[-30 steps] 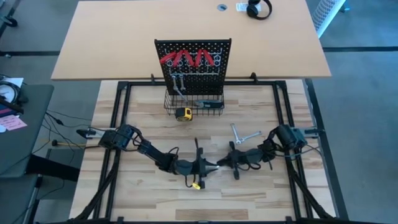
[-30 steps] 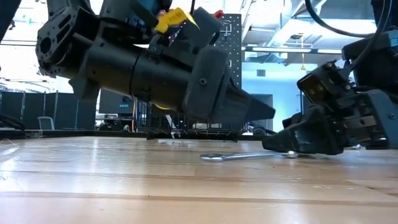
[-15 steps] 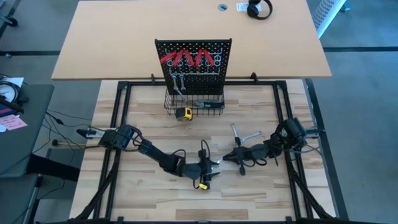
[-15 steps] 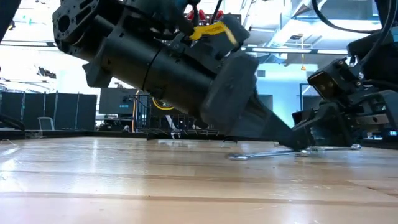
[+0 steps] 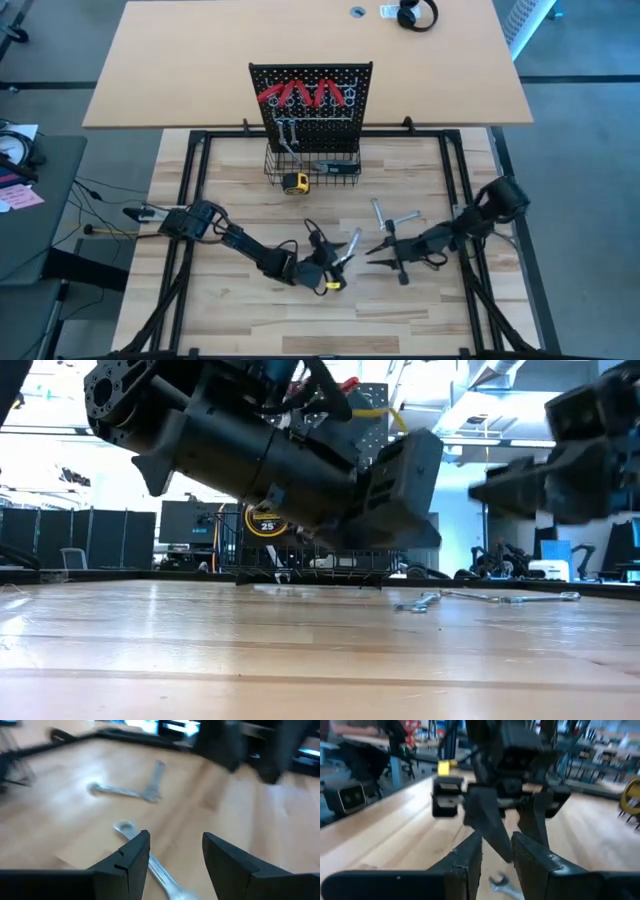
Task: Hang tools onto peg board
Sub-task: Hang the wrench into the pegboard
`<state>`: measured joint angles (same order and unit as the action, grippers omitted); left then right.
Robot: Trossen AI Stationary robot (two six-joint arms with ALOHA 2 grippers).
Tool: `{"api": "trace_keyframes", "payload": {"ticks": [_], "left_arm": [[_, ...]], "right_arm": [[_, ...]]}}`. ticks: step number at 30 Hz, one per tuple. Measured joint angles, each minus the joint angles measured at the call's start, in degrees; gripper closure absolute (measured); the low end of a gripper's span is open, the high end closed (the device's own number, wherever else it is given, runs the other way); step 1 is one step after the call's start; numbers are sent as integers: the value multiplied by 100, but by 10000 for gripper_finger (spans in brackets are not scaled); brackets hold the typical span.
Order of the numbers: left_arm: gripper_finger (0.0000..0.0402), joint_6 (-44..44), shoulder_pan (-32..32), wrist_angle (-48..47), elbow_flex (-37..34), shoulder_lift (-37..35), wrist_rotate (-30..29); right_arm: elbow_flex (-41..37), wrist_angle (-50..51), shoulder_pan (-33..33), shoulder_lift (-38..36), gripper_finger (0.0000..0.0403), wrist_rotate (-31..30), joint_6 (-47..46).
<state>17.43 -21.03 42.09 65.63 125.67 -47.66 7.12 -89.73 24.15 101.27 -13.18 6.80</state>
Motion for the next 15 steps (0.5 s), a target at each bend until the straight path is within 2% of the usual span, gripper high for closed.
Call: {"api": "trace_keyframes", "payload": {"ticks": [3,9,15], "left_arm": [[230,180,148,29,2,0,-178],[230,1347,503,-497,0,10,-193],[230,1169,430,-592,193,38,-233]], "right_arm": [[-242,-2,25,-521,283,-18,109],[-550,-7,23,-1267,283,-39,274],[-568,156,21,-1419,283,-39,250]]}}
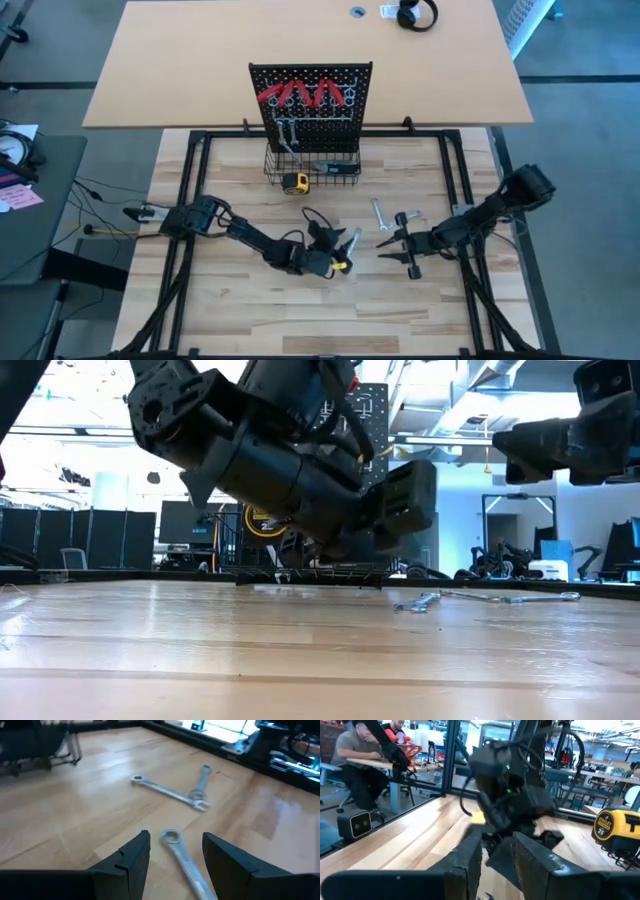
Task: Hang tools onto peg board
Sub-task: Hang the wrench into the pegboard
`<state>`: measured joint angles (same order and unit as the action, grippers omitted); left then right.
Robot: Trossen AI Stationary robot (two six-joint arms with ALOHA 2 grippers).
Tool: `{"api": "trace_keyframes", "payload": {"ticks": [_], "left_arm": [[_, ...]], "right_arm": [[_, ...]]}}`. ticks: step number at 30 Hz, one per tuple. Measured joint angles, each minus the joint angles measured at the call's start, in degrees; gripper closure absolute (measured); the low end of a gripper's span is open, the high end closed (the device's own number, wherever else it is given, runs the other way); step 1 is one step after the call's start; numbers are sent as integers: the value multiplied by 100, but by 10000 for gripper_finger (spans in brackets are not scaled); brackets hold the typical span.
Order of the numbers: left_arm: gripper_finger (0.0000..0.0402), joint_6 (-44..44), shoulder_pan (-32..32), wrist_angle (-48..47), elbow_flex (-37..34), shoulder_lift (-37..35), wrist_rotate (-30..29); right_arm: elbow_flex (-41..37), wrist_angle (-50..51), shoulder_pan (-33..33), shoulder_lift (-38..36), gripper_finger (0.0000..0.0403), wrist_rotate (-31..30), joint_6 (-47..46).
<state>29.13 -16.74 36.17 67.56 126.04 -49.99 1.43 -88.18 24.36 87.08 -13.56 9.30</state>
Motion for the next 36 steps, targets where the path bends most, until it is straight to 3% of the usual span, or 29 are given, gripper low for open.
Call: {"api": "trace_keyframes", "payload": {"ticks": [5,12,19,24,29,36], "left_arm": [[230,-486,-78,-228,939,703,-404],[230,-55,35,-2058,2125,1193,-795],[239,1154,77,-2912,2097,1215,-549],[292,1439,99,-2752,1791,1310,-248],[382,1445,103,-2617,1491,1308,24],[385,812,32,-2096,1321,1313,89]], "right_arm": [[10,10,0,1,283,0,-105],[9,108,138,1,283,0,-282],[9,122,200,1,283,2,-282],[9,116,201,1,283,2,-282],[9,114,262,1,283,2,-282],[9,205,264,1,283,4,-335]]}}
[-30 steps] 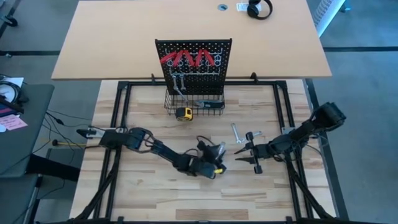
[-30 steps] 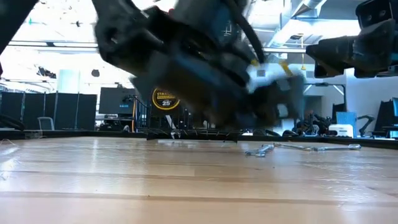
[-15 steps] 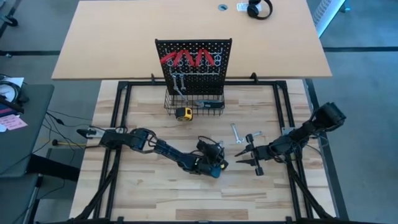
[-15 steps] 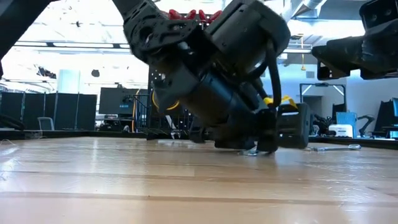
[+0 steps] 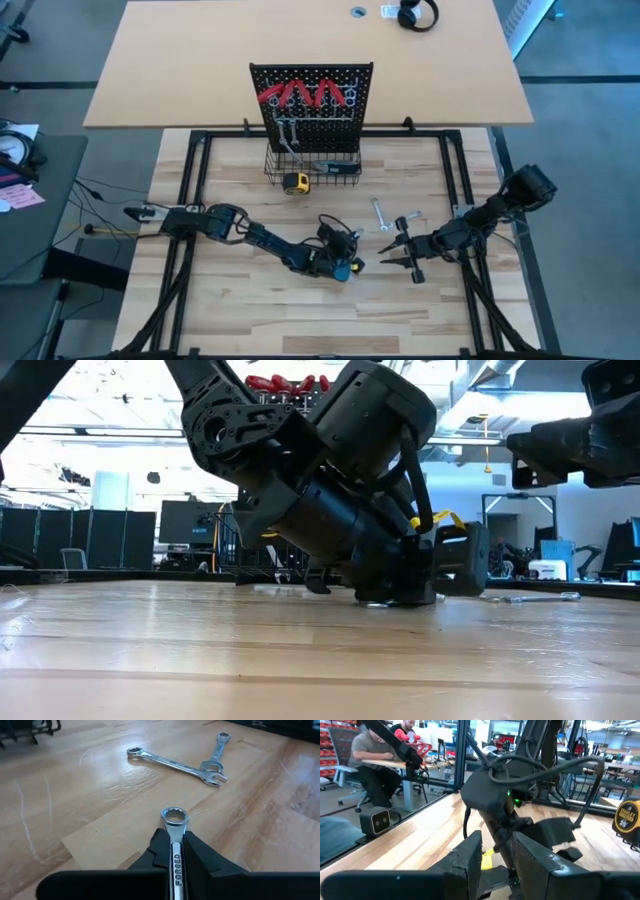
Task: Hang tools onto peg board
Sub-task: Hang the wrench into the pegboard
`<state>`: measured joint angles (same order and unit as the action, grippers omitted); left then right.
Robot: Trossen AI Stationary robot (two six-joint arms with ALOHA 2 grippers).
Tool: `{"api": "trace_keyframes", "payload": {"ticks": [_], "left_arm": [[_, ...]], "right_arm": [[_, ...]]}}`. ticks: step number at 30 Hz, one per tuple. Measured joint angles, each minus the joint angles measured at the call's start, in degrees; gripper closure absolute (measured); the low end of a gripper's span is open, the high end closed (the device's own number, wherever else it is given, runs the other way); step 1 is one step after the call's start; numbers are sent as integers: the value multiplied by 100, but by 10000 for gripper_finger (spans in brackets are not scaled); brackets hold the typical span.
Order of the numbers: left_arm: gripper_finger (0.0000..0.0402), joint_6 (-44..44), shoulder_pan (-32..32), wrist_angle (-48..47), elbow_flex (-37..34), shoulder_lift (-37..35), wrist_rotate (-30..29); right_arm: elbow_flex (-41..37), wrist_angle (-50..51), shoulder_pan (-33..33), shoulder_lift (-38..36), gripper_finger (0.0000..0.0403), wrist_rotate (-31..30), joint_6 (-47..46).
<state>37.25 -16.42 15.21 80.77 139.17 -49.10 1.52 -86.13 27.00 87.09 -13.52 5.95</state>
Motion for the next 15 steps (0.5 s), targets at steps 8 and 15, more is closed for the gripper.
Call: {"api": "trace_keyframes", "payload": {"ticks": [8,15], "left_arm": [[385,-668,-51,110,-26,-261,44],[385,-998,-91,182,-41,-442,108]], "right_arm": [[0,42,0,0,283,1,-53],[0,198,0,0,283,1,-302]]}}
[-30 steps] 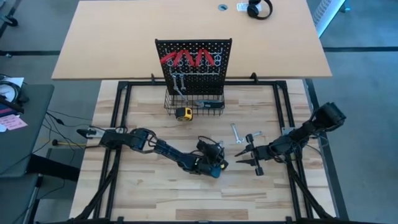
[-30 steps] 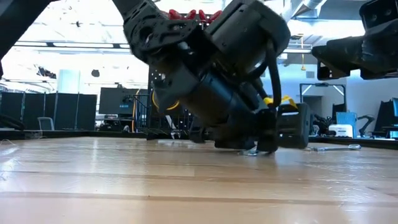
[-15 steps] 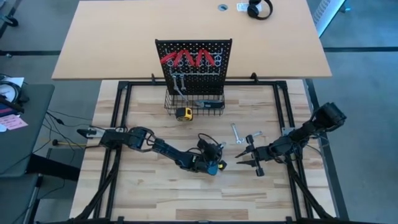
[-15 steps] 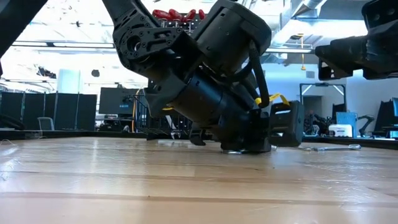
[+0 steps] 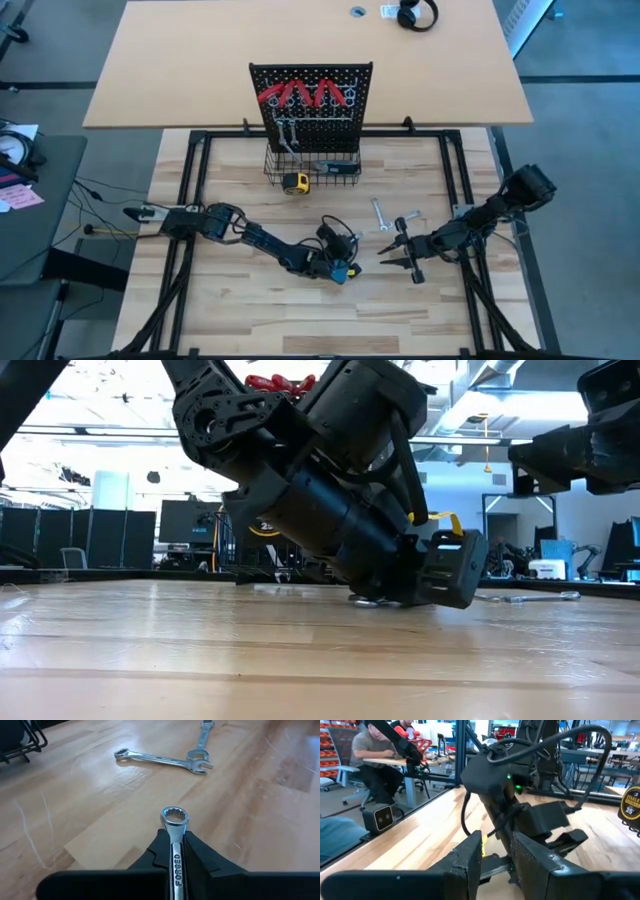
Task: Hang tools onto peg board
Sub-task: Hang the wrench into the pegboard
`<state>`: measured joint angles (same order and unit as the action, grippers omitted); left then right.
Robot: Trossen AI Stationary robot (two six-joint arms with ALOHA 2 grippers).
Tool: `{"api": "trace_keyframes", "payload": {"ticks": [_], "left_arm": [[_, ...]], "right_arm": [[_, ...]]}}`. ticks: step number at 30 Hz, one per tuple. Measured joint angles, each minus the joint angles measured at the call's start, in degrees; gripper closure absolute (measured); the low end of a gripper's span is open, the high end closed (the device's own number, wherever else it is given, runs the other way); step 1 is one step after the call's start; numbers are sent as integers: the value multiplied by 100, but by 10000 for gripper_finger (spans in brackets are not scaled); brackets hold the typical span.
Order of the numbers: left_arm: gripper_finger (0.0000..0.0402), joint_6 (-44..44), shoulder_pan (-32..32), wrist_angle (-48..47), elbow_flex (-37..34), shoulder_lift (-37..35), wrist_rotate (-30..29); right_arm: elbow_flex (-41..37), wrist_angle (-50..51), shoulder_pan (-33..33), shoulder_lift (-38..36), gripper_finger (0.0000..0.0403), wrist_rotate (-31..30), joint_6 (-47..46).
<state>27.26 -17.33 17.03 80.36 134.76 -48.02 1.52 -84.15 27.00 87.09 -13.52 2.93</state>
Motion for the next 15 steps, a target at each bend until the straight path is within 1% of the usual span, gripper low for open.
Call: {"api": "trace_keyframes", "payload": {"ticks": [5,9,15], "left_arm": [[386,-26,-70,80,0,-8,-29],[386,-230,-158,310,0,-22,-19],[386,-720,-242,301,1,-435,-102]], "right_arm": [[0,33,0,0,283,0,-64],[0,46,0,0,283,0,-104],[13,91,0,0,283,0,-117]]}}
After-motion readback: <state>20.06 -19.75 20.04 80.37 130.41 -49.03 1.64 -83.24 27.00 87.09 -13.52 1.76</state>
